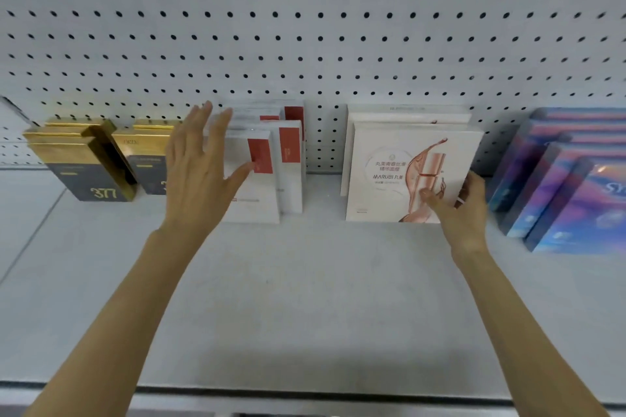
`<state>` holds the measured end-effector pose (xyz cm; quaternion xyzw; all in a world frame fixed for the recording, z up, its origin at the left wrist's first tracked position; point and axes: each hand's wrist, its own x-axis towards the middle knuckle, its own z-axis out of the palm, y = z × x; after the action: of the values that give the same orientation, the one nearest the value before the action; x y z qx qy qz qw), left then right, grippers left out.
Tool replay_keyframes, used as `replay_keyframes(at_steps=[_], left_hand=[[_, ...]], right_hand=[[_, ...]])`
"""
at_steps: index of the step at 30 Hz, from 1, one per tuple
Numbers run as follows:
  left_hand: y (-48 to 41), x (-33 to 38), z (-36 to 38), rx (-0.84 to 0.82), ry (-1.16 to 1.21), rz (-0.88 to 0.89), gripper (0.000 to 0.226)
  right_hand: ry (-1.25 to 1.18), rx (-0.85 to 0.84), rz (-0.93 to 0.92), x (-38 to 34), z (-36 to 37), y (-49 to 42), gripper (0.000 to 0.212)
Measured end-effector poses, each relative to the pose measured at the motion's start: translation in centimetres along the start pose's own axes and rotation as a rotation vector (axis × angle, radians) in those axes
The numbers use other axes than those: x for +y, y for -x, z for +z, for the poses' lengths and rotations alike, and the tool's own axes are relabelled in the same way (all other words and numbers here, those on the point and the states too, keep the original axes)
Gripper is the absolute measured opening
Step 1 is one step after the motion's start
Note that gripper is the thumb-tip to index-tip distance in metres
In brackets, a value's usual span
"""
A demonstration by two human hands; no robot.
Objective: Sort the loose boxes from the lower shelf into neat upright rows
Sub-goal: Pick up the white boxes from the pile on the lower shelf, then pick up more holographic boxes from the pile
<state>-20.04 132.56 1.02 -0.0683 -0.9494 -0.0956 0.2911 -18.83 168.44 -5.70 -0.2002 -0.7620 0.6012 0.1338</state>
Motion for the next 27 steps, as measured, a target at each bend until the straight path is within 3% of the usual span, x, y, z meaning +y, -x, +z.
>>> replay_keyframes(at_steps=[4, 13, 18, 22, 27], left_hand=[[-0.3, 0.0, 0.6, -0.097, -0.078, 0.032, 0.069], [0.3, 0.2, -0.5, -0.134, -0.112, 0.073, 0.076], [5.2, 1.5, -3.0, -0.122, 0.218, 0.063, 0.070], [14.0, 0.7, -6.8, -0.221, 0.533, -0.151, 0.063], [26.3, -5.9, -12.9, -0.223, 0.694, -0.409, 0.051]], right_hand=[[0.023, 0.002, -0.016, 0.1, 0.0, -0.7, 0.068], [0.179, 0.114, -0.051, 0.1, 0.8, 2.0, 0.073], [0.215, 0.156, -0.049, -1.2, 1.3, 9.4, 0.078], [0.166, 0.016, -0.053, -2.2, 4.5, 18.0, 0.071], [0.103, -0.312, -0.105, -3.9, 12.5, 31.4, 0.061]])
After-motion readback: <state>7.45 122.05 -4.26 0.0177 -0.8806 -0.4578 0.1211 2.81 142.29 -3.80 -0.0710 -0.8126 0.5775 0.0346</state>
